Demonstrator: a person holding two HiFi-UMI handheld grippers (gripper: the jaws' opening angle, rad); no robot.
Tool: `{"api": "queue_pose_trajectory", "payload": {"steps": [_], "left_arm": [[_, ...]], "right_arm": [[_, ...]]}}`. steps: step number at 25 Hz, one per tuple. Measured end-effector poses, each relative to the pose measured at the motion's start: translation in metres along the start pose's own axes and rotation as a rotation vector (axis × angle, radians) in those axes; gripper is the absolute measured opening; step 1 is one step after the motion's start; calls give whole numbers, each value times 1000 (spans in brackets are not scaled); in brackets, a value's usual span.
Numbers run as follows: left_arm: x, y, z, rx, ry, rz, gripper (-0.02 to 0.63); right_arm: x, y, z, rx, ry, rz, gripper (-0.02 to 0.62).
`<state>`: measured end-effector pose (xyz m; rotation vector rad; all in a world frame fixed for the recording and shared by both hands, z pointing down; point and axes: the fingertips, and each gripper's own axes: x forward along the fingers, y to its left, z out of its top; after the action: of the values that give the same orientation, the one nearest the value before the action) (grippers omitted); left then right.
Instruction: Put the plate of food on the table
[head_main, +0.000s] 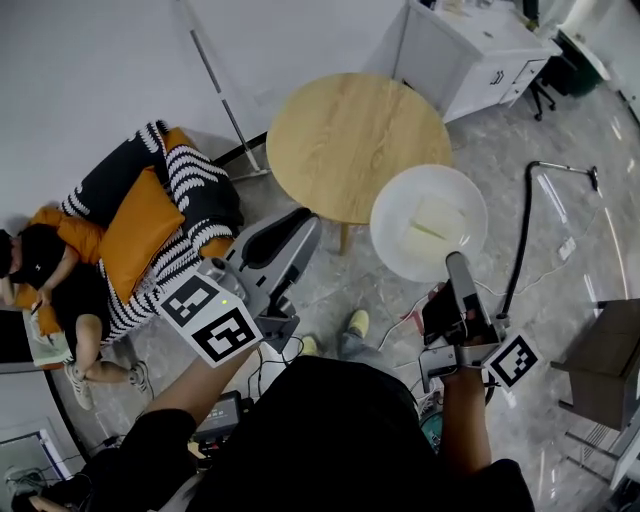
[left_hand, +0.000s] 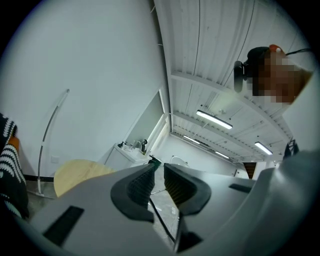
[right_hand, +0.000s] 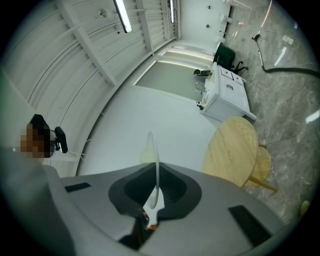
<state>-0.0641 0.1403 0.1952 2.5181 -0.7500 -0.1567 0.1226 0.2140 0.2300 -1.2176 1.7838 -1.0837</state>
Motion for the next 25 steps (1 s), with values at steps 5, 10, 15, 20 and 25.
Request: {"api": "queue_pose_trajectory", "payload": {"steps": [5, 10, 15, 20, 25], "left_arm": [[45, -5, 0, 13, 4, 39, 66], [58, -4, -4, 15, 10, 72, 66], [71, -8, -4, 31, 20, 80, 66], [76, 5, -2, 38, 15, 88, 66], [81, 24, 7, 27, 1, 95, 66]], "right_arm": [[11, -24, 41, 6, 16, 12, 15], [17, -35, 52, 31, 30, 30, 15], [24, -43, 65, 30, 34, 45, 15], [38, -51, 66, 34, 40, 46, 15], [58, -57, 65, 29, 56, 29, 16]]}}
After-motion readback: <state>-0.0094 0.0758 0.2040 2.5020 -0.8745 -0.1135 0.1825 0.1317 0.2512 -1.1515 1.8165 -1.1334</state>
